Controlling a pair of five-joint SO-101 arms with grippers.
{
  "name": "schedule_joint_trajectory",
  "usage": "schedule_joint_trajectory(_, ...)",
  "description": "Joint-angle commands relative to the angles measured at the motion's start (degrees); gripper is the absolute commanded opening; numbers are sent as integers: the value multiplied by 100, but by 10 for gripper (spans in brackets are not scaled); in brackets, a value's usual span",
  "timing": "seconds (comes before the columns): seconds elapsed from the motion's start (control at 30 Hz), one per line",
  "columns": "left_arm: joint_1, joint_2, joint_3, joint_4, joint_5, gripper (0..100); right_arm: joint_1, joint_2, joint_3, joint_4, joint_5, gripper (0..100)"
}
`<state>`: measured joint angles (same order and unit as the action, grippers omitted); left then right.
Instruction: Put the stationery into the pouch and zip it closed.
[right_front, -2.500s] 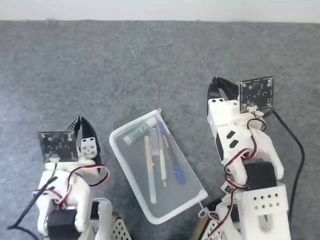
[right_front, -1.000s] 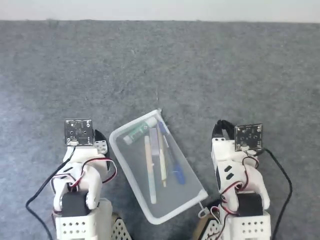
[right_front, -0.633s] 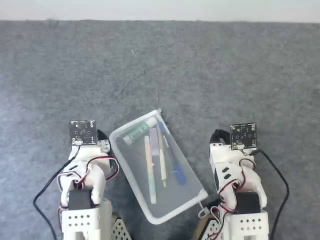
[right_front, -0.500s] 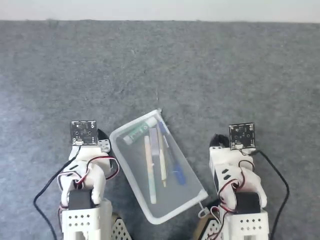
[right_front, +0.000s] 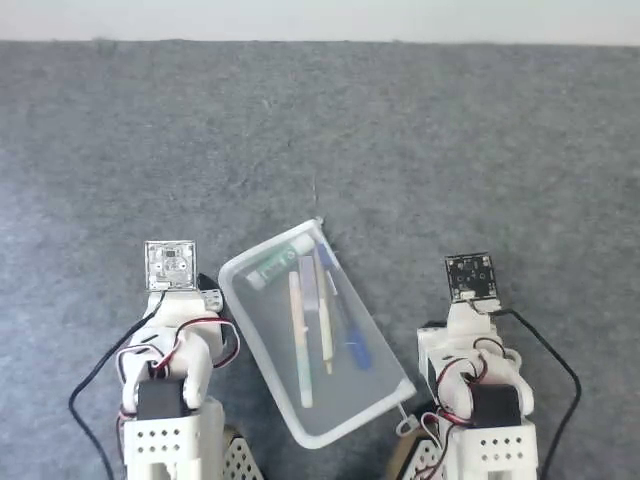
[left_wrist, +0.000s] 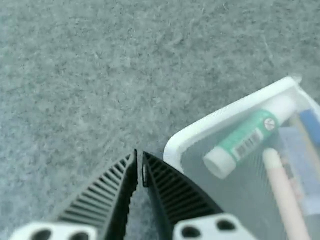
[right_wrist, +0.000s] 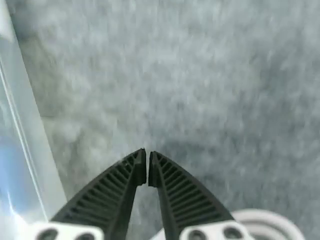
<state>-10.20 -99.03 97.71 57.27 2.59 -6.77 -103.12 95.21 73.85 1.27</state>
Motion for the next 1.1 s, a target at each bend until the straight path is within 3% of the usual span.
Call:
schedule_joint_trajectory(0.0, -26, -79, -84, 44, -114, 15, 110, -84, 123, 127, 105, 7)
schedule_joint_trajectory(0.23, -26, -88, -84, 607, -105, 14, 75, -84, 123, 127, 105, 7)
schedule_joint_trajectory(1.07, 18, -88, -92, 589, -88, 15, 75, -84, 123, 127, 114, 7)
